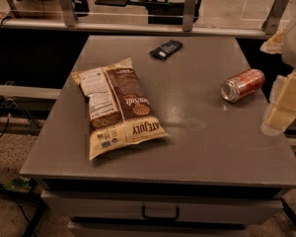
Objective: Place coke can upright
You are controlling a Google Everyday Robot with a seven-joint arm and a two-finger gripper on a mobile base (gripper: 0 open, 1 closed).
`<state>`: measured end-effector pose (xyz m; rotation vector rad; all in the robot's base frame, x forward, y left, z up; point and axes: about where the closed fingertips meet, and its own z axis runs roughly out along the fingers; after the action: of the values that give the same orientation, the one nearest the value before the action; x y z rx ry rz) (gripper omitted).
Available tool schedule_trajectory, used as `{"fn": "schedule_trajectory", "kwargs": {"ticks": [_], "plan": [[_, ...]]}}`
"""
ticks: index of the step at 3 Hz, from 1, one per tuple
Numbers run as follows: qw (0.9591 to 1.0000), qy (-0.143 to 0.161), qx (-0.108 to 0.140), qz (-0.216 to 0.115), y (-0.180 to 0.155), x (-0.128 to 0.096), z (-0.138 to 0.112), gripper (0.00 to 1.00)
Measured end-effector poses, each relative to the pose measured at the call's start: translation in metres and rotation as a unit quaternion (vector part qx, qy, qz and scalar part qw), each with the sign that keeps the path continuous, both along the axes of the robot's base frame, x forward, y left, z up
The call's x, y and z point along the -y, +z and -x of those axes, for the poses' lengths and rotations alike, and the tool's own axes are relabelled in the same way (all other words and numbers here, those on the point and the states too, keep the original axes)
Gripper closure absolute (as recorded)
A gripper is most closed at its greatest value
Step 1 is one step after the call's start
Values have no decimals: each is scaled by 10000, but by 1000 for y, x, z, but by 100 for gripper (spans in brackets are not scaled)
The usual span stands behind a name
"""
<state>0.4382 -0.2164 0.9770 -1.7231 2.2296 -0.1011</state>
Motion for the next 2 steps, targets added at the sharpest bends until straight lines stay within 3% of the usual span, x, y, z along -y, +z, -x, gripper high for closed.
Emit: {"fn": "schedule_trajectory", "kwargs": {"ticks": [1, 2], "plan": [[10000, 2, 9, -1, 0, 0, 0, 0], [9996, 268, 47, -7, -7, 9, -30, 0]]}}
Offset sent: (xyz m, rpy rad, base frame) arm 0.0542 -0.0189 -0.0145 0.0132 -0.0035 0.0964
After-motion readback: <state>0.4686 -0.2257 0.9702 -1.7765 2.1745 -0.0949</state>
